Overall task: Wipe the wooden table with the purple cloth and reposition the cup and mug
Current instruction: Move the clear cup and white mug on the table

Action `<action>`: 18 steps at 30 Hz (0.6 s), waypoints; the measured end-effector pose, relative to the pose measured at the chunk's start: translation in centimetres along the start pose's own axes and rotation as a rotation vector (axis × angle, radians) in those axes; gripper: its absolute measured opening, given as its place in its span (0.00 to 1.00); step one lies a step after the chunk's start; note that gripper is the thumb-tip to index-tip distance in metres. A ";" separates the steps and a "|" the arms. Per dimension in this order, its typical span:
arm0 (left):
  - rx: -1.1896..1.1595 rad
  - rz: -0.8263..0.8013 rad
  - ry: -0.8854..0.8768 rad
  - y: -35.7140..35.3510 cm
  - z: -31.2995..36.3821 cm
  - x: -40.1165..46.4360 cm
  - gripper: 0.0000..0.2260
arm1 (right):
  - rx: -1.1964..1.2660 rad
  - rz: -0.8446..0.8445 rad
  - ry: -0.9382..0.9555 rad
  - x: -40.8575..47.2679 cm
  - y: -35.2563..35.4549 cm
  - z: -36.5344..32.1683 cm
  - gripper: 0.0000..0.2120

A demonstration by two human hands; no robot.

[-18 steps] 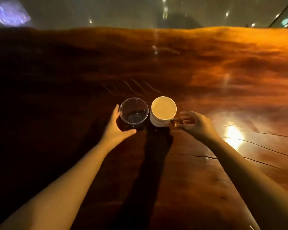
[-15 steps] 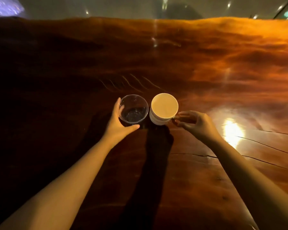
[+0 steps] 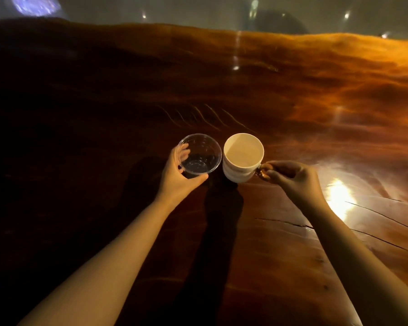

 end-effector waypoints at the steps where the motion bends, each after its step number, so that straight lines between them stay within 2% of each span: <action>1: -0.016 0.021 0.010 1.2 0.1 -0.6 0.37 | 0.016 -0.016 0.007 -0.4 -0.6 -0.7 0.11; 7: -0.066 0.230 0.099 11.6 -2.2 -6.1 0.37 | 0.130 -0.199 0.023 -3.7 -8.2 -6.7 0.09; 14: -0.026 0.587 0.290 27.9 -8.7 -15.5 0.40 | 0.154 -0.528 0.044 -11.9 -24.4 -12.5 0.12; 18: -0.052 0.701 0.350 35.4 -12.5 -20.2 0.39 | 0.096 -0.618 0.062 -17.5 -33.2 -13.7 0.08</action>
Point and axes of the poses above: each hand's wrist, its own x-axis towards the middle knuckle, its own y-axis out of the back of the hand, z = x × y, the point moved 1 cm from there along x, towards the middle knuckle, and after that the axes turned 8 degrees about z, right-handed, at the moved point
